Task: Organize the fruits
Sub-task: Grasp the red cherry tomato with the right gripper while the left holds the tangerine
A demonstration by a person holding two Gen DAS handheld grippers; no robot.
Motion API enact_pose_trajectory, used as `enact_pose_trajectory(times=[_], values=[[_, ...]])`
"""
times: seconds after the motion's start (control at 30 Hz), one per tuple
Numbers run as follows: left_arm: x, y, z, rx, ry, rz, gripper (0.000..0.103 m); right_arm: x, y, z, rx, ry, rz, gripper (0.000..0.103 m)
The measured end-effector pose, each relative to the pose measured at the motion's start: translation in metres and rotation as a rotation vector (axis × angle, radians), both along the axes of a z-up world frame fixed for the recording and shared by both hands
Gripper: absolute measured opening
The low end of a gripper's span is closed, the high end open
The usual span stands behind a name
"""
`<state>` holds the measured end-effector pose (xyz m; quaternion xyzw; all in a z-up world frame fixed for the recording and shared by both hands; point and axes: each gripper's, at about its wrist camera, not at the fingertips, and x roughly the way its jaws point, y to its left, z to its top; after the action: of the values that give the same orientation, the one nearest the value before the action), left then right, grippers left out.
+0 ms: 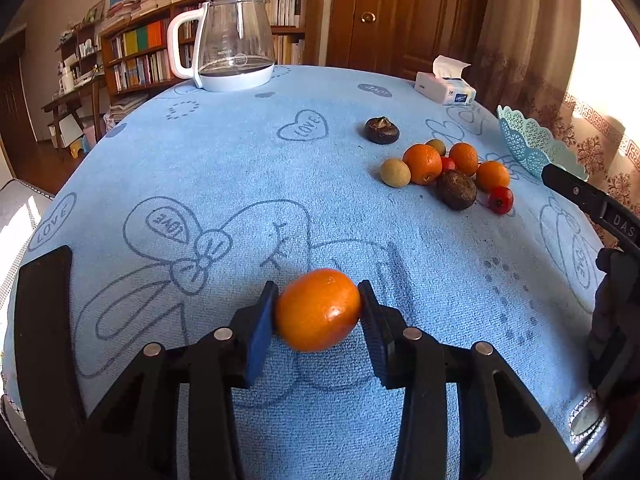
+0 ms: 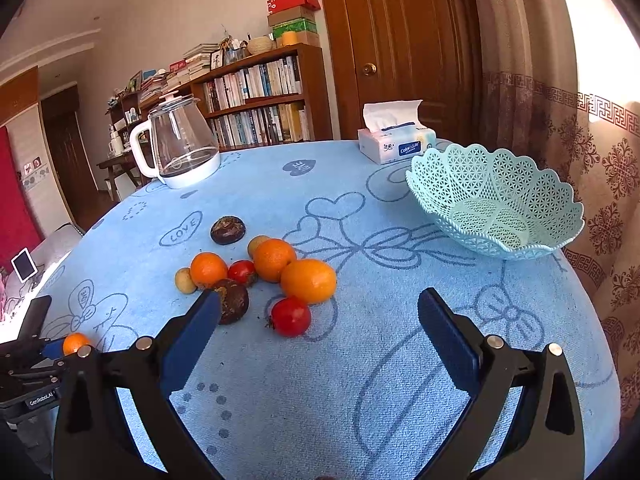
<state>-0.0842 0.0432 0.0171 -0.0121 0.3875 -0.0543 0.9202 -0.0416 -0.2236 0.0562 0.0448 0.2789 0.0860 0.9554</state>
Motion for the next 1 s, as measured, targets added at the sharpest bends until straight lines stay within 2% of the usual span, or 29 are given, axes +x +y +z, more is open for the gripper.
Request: enact_pose_trajectory(times=[0.07,0.13,0.23,0.37,0.43,0.6,0.83,1.0], values=[[-0.001,0.001,0.0,-0.002,-0.003,0.006,0.041,0.0,0.001,-0.001,0.0,0.005,0.006,0.097],[-0.001,0.002,0.0,-0.001,-0.005,0.009,0.041,0.002,0.002,-0.002,0.002,0.023,0.019,0.085],[-0.001,0.002,0.001,0.0,-0.007,0.013,0.041,0.006,0.005,-0.006,-0.004,0.058,0.035,0.077],[-0.002,0.002,0.001,-0.005,-0.009,0.013,0.041,0.016,0.013,-0.012,-0.008,0.14,0.082,0.069],[-0.002,0.002,0.001,-0.007,-0.008,0.013,0.041,0.023,0.02,-0.017,-0.033,0.178,0.108,0.062],[-0.001,0.002,0.001,-0.009,-0.004,0.012,0.041,0.039,0.035,-0.026,-0.097,0.22,0.12,0.058],[0.0,0.003,0.0,-0.016,0.003,0.01,0.041,0.056,0.031,-0.035,-0.07,0.281,0.107,0.042],[0.0,0.003,-0.001,-0.013,0.005,0.009,0.041,0.055,0.032,-0.036,-0.068,0.278,0.118,0.034]])
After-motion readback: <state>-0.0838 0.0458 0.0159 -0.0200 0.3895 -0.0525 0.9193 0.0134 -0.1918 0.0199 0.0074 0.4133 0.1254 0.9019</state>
